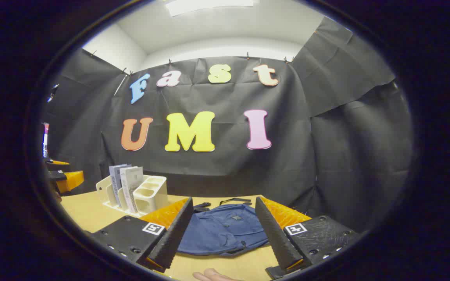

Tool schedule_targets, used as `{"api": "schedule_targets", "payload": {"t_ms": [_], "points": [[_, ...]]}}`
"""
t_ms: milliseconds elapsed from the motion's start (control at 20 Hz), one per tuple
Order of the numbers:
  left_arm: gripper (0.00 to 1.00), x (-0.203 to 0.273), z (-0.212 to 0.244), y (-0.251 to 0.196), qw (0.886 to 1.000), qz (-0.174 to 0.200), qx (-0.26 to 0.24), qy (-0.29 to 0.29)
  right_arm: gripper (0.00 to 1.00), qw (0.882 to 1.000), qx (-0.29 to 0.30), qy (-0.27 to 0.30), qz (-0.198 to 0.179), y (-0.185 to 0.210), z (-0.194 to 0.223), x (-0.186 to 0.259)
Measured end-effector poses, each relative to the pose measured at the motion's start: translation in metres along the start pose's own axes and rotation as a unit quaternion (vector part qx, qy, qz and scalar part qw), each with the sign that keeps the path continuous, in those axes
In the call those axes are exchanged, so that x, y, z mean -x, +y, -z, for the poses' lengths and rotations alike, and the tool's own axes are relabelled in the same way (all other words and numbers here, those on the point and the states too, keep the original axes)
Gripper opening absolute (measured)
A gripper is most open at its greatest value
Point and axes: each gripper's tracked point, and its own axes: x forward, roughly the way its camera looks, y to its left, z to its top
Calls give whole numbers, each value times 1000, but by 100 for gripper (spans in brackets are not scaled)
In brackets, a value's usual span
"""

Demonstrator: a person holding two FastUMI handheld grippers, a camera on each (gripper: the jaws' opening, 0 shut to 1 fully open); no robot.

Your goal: Open the schoolbag, grab two books from the bookshelf and put them into the schoolbag.

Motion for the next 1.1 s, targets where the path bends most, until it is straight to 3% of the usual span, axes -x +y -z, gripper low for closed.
{"api": "schedule_targets", "payload": {"t_ms": [200, 500, 1100], "points": [[98, 6, 3, -3, 998, 46, 44, 20, 96, 1000, 3, 25, 19, 1, 4, 10], [98, 9, -1, 21, 998, 39, 52, 17, 96, 999, 27, 33, 24, 9, 7, 22], [98, 10, 3, 22, 998, 43, 31, 25, 94, 996, 60, 58, 23, 23, 19, 21]]}}
